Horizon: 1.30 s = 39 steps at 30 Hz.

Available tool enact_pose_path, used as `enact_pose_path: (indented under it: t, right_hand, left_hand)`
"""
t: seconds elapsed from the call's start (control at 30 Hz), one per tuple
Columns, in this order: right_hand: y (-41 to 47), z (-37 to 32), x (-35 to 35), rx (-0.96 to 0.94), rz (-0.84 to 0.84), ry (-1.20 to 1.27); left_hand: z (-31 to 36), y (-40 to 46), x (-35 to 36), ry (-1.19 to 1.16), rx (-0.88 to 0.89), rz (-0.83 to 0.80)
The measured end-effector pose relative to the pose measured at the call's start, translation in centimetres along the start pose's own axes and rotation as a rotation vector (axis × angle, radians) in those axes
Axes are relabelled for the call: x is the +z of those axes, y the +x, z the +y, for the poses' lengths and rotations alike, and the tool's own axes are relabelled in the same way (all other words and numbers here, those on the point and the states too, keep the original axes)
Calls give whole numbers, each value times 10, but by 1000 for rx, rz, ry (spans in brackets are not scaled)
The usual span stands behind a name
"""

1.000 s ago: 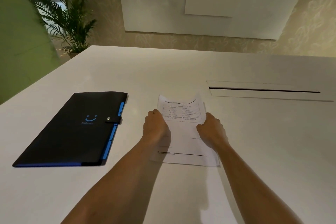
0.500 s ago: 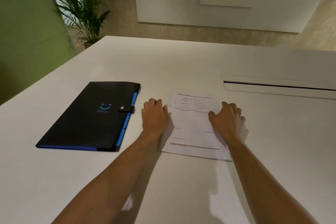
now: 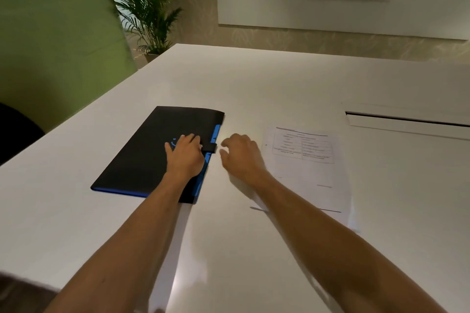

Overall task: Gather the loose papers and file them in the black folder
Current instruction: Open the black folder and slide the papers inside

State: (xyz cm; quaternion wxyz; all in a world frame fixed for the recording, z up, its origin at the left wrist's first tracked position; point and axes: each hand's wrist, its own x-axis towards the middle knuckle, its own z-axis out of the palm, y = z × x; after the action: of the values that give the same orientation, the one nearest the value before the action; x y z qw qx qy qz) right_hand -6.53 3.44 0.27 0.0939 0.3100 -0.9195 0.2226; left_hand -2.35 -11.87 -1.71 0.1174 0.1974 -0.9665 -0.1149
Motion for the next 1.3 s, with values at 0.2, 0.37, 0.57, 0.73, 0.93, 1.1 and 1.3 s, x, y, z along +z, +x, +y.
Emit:
enact_pose_path:
  t: [0.2, 0.37, 0.57, 0.73, 0.93, 1.1, 1.3]
  right_hand:
    - [10, -16, 47, -111, 53, -103]
    - [19, -22, 54, -125, 44, -237]
    - [30, -22, 52, -149, -9, -268]
    - [33, -28, 53, -204, -89, -398]
    - [35, -29, 59, -254, -89, -456]
    - [35, -30, 59, -187, -50, -386]
    - [42, -20, 49, 78, -11, -120]
  left_hand:
    - [-7, -3, 9, -83, -22, -47]
    - [-8, -3, 11, -124, -29, -54]
    - [-6, -5, 6, -195, -49, -55]
    - [-4, -8, 4, -212, -29, -53]
    - [-3, -10, 3, -195, 6, -54]
    - [-2, -12, 2, -280, -31, 1]
    - [-5, -12, 10, -205, -28, 4]
